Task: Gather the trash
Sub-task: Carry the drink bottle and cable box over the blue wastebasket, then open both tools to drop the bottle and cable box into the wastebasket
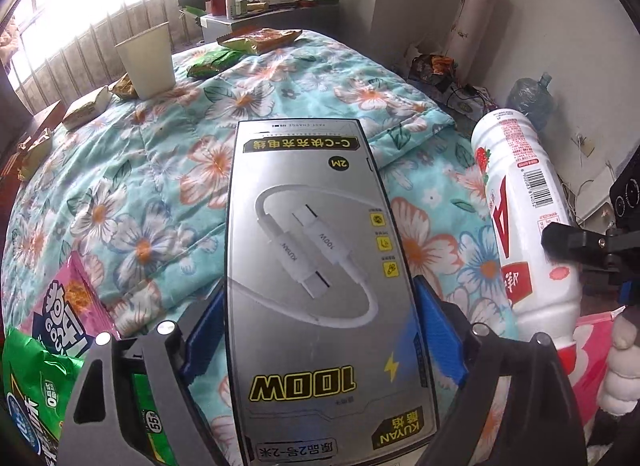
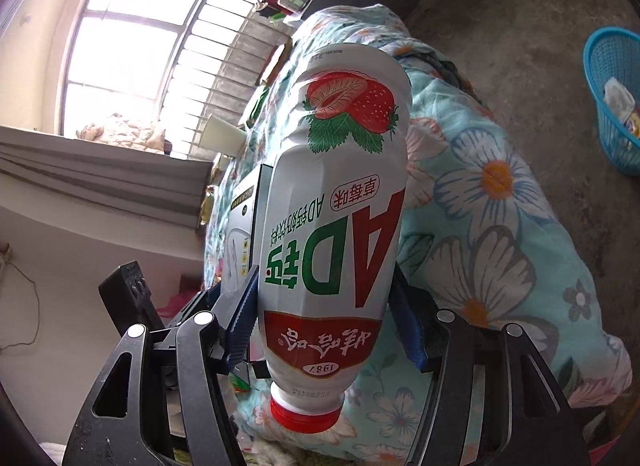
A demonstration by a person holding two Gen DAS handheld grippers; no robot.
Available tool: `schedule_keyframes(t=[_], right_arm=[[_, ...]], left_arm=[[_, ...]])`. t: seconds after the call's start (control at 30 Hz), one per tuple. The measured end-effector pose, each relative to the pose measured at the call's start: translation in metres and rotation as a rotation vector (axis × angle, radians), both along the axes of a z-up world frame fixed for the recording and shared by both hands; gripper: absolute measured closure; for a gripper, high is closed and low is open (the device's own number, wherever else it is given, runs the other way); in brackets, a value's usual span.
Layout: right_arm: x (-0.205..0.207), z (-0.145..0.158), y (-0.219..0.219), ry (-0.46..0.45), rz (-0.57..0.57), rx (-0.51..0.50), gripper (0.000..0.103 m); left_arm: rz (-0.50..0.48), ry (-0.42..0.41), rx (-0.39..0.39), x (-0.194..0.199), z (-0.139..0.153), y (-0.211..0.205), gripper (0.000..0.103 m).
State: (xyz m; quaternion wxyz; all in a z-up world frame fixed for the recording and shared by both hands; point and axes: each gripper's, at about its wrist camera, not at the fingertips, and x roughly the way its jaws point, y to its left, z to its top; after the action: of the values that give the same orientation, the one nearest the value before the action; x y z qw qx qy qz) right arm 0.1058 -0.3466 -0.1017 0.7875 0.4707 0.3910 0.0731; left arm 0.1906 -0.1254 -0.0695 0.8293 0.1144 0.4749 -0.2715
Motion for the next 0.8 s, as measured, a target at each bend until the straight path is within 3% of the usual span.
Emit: schedule_keyframes(t=[0.2,0.37,0.57,0.7,0.8], right_arm=[[-0.034,0.008,-0.027,-0.078,-0.071,0.092,0.046],[-0.082,0.018,-0.072,-0.148,-0.225,0.100,0.046],[-0.126,-0.001,-0.152,-0.103,-0.455,0.118,0.046],[-0.125,-0.031,-0.205,-0.030,-0.536,0.143,0.046],[-0.111,-0.050,-0.241,0.025,-0.585,0.141,0.045]], left_arm=[[-0.058,0.042,-0.154,-0.002,0.037,-0.009,0.019],[-0.204,0.040,-0.181,-0.007,0.061,-0.066,0.019],[-0.437,0.214,-0.209,-0.004,0.054,-0.186,0.018],[-0.541,0.323,-0.139,0.004,0.023,-0.289,0.018],[-0.598,0.328,-0.086,0.008,-0.001,-0.362,0.014]])
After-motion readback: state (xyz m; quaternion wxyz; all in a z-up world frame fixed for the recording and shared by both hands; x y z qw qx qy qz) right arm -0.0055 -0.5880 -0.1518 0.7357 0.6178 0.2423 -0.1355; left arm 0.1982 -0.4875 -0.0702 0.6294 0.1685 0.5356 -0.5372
